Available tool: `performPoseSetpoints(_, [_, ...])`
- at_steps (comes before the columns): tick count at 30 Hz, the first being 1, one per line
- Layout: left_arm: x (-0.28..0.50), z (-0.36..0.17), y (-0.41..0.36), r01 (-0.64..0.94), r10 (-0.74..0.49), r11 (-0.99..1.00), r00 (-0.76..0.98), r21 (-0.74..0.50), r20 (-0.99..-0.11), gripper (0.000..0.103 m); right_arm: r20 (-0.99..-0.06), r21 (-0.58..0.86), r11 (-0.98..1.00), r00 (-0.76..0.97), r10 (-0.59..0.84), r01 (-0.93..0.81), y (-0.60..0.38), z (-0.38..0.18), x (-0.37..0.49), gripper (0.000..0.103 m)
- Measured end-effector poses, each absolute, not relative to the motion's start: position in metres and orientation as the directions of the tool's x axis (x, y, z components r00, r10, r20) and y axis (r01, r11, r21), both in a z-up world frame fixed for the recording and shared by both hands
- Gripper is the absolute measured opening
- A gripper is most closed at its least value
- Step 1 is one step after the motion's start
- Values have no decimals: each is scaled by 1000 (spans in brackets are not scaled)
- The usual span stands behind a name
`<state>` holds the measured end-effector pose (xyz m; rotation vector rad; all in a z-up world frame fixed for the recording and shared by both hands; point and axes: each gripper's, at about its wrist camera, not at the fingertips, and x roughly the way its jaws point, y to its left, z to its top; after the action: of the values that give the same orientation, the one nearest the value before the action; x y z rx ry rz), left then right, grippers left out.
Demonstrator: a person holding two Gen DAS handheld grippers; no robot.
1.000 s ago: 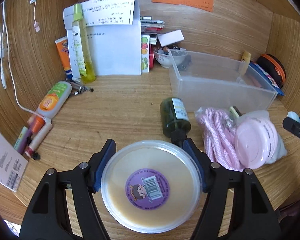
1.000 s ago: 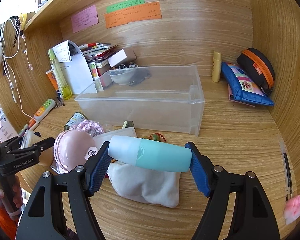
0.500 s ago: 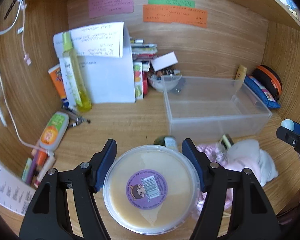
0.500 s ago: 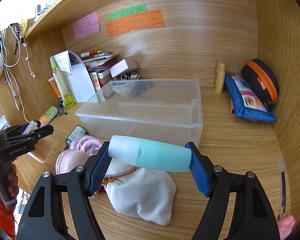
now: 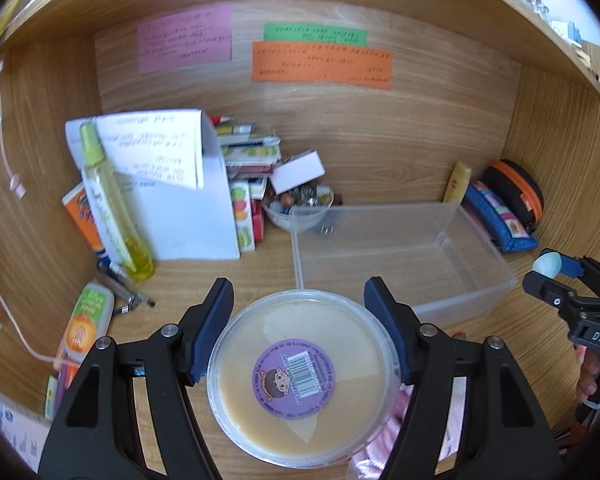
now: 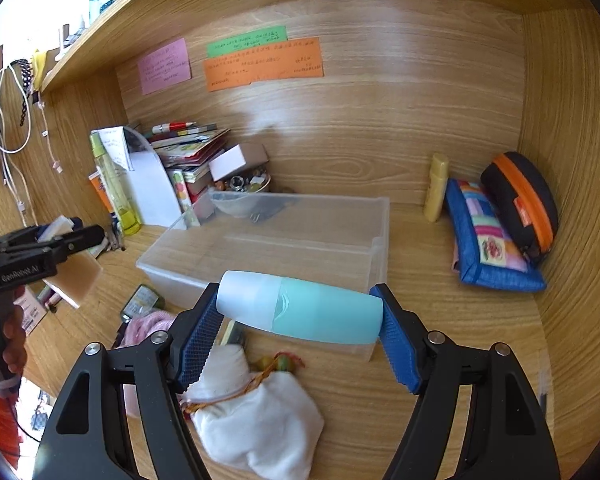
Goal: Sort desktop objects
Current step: 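Carry both items over the clear box and release them inside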
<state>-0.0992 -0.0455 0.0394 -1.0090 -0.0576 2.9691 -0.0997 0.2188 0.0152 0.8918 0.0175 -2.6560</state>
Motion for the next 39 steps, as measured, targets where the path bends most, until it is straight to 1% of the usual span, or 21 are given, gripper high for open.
performPoseSetpoints(3, [-110, 47, -43, -14, 36, -999, -792, -42, -609, 67, -584, 86, -948, -755, -298, 308, 220, 22, -109, 71])
performPoseSetpoints(8, [-128, 53, -39, -37, 57, -998, -787, -45, -614, 67, -573, 93, -941, -755, -319, 327, 218, 33, -126, 71])
performPoseSetpoints(13, [-152, 55, -38, -64, 98, -995, -775, -76, -624, 67, -584, 75, -939, -749, -314, 335, 208, 35, -147, 71])
performPoseSetpoints(30, [-231, 13, -15, -144, 146, -987, -678, -65, -721, 67, -718, 12, -932, -645, -260, 362, 183, -7, -223, 71])
performPoseSetpoints(35, [-249, -4, -10, -168, 152, -984, -639, -56, -754, 67, -756, -69, -928, -626, -190, 365, 173, -23, -241, 71])
performPoseSetpoints(39, [-260, -15, -5, -189, 141, -982, -612, -29, -778, 67, -783, -93, -916, -597, -175, 391, 166, -32, -249, 71])
